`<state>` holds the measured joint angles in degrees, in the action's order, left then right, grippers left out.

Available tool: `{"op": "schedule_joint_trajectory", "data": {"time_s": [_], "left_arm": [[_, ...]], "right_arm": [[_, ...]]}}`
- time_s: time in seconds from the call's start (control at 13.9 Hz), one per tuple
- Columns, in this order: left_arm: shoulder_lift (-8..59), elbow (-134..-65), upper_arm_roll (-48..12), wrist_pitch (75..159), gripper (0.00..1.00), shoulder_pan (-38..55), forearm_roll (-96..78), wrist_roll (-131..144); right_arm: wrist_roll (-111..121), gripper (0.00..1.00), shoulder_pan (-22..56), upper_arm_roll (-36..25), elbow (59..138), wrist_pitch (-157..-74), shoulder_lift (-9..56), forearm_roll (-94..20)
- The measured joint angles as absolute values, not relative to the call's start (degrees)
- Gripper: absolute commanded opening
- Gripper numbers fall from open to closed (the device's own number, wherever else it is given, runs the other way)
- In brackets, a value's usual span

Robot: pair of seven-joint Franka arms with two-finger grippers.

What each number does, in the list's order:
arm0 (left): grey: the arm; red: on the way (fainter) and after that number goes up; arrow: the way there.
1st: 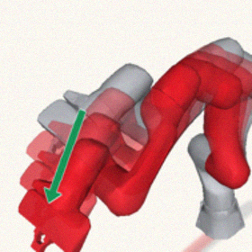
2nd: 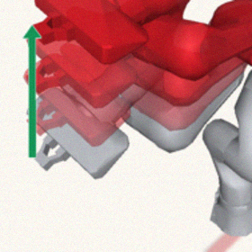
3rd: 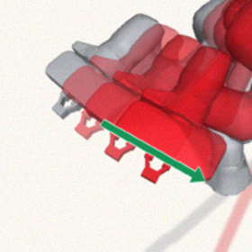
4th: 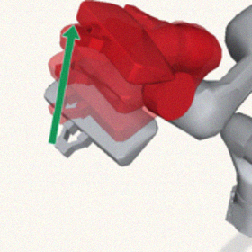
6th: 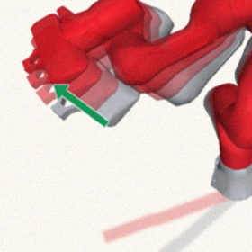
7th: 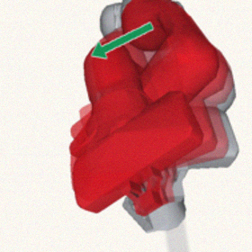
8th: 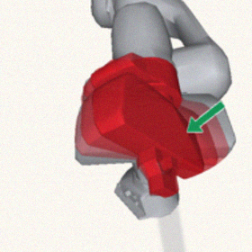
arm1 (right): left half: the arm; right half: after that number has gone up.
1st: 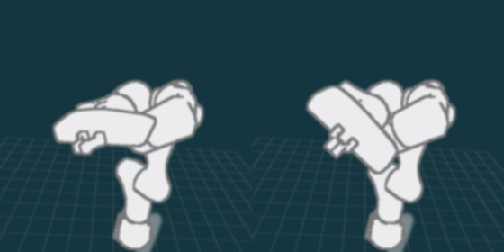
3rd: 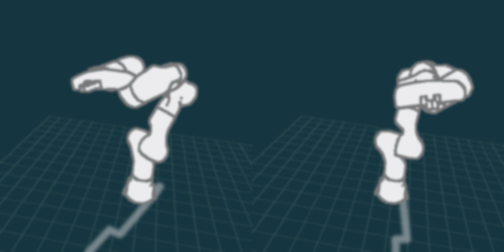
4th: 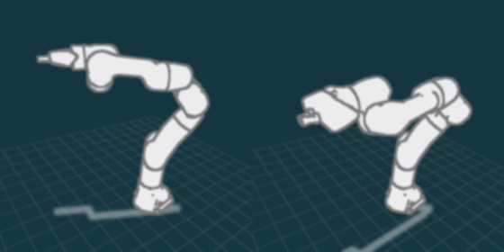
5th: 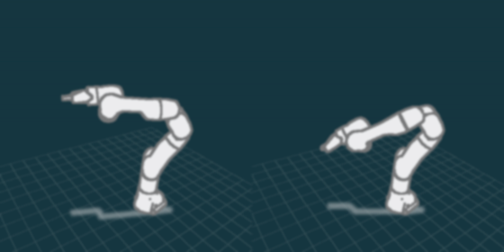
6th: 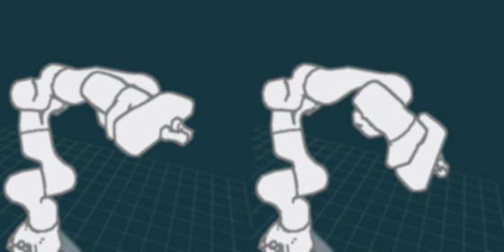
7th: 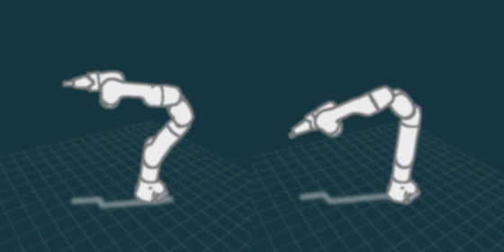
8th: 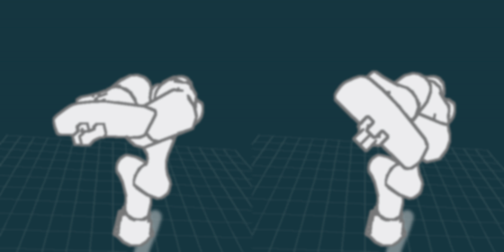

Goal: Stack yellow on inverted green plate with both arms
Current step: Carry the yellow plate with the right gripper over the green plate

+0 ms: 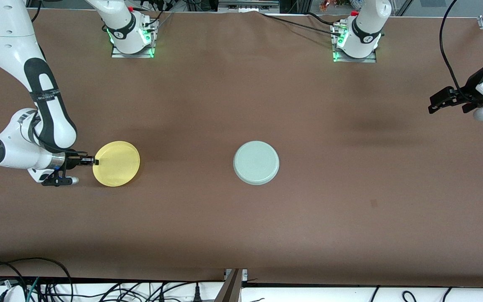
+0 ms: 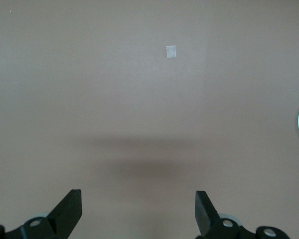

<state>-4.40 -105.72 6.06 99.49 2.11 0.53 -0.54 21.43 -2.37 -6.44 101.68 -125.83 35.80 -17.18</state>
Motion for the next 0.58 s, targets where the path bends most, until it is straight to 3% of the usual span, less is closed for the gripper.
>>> {"op": "schedule_joint_trajectory", "data": {"time_s": [0.36,0.58], "left_arm": [[-4.3,-105.3,6.1,99.9,1.0,2.1,0.5,-0.3],[-2.8,-101.8,6.1,98.7,1.0,2.0,0.5,-0.3]], "right_arm": [[13.0,0.0,-2.0,3.0,93.6,-117.1,31.6,-17.6],[0.0,0.0,-1.2,11.8,93.1,-117.1,31.3,-17.7]]}}
